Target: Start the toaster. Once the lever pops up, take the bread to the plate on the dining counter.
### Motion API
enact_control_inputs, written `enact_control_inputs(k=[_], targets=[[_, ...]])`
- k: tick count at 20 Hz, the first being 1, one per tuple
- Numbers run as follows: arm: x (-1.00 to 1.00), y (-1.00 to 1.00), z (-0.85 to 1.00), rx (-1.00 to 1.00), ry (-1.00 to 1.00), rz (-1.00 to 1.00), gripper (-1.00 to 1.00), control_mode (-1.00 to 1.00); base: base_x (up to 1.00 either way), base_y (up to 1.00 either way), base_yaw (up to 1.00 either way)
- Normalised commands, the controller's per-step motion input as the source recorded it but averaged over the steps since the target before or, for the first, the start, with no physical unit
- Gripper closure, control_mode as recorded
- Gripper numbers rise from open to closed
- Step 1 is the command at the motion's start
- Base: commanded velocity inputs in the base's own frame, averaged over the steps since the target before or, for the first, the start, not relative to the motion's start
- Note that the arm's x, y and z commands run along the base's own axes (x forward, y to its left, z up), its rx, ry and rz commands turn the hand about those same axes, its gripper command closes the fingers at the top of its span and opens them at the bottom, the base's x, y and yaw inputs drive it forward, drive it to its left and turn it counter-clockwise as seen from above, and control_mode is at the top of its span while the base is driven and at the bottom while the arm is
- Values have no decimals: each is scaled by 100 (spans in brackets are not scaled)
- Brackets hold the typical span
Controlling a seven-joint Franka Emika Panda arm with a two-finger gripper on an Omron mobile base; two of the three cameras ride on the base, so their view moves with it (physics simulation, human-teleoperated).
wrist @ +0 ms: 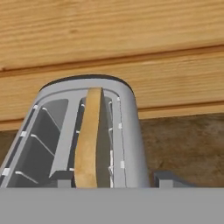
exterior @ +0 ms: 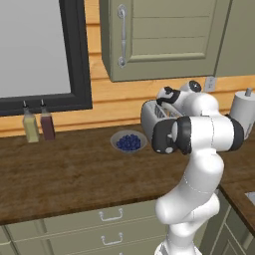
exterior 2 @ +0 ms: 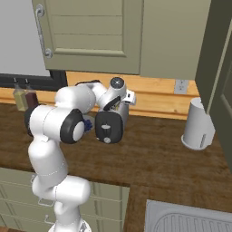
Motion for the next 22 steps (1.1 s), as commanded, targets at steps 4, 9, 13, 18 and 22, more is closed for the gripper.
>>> enact_control_inputs(k=[4,9,13,18,22], targets=[[-8,0,-5,1,0,0,100,-100,0,0,0],[-15,0,2,2,-3,0,100,-100,0,0,0],[-28,0,23,1,-6,-3,100,-100,0,0,0],[-28,0,53,0,-13,-5,100,-100,0,0,0],[-24,0,57,0,-14,-5,100,-100,0,0,0]])
